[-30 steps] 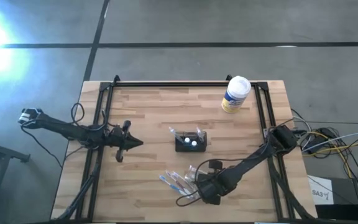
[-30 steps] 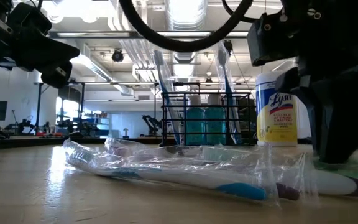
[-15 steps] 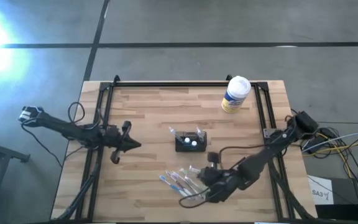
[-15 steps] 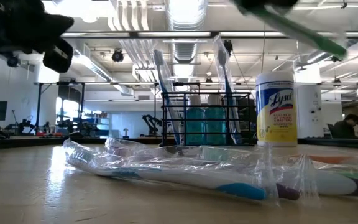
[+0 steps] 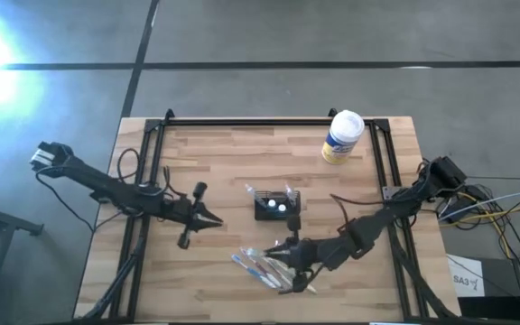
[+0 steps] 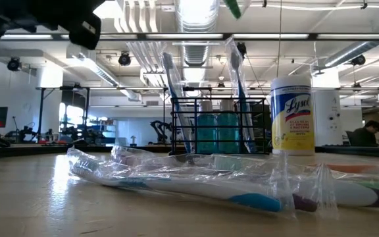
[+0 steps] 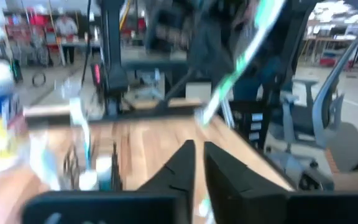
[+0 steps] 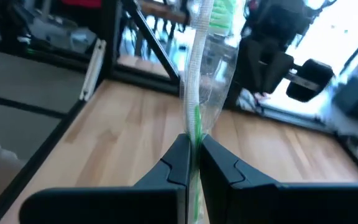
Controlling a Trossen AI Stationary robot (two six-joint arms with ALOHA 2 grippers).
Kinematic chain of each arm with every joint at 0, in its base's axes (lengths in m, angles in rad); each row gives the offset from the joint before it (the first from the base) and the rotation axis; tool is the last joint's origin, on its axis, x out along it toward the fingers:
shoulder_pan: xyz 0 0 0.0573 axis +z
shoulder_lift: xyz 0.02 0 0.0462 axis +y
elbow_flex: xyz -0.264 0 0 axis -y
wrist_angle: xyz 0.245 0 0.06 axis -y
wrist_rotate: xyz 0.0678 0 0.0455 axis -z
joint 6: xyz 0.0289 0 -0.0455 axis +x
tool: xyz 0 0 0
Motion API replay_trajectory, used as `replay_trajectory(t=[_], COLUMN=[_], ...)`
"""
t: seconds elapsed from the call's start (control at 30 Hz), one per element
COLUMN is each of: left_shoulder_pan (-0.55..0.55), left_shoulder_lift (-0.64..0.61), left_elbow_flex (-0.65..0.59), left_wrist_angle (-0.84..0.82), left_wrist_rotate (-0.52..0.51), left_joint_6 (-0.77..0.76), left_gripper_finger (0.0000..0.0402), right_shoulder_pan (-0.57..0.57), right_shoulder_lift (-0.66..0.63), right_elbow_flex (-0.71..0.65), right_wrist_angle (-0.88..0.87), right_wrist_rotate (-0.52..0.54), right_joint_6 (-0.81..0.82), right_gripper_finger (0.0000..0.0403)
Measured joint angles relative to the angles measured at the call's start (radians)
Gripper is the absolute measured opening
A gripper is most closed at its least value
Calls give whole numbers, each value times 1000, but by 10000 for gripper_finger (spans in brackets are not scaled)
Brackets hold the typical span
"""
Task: Pick & Place toothbrushing station
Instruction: Put the right green toothbrush into the black mesh organizer
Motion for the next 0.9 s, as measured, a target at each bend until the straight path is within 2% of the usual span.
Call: replay_trajectory(t=[0.17, 0.3, 0.4, 0.6, 0.9], left_shoulder_pan=[-1, -2, -3, -3, -3], left_shoulder_lift=[128, 216, 285, 398, 483], left_elbow_flex=[62, 142, 210, 330, 411], left_wrist_angle=[28, 59, 56, 61, 92], left_wrist_rotate=[3, 45, 66, 70, 60], left_joint_6=[15, 27, 53, 121, 137], left_gripper_finger=[108, 160, 184, 193, 190], right_shoulder_pan=[-21, -55, -77, -86, -85], right_shoulder_lift=[-5, -3, -3, -3, -3], right_elbow_flex=[-94, -127, -137, -151, -156], right_wrist_angle=[197, 213, 217, 258, 291], right_wrist_rotate=[-2, 0, 2, 3, 28], right_joint_6=[-50, -19, 0, -12, -60], right_gripper_finger=[13, 13, 13, 13, 13])
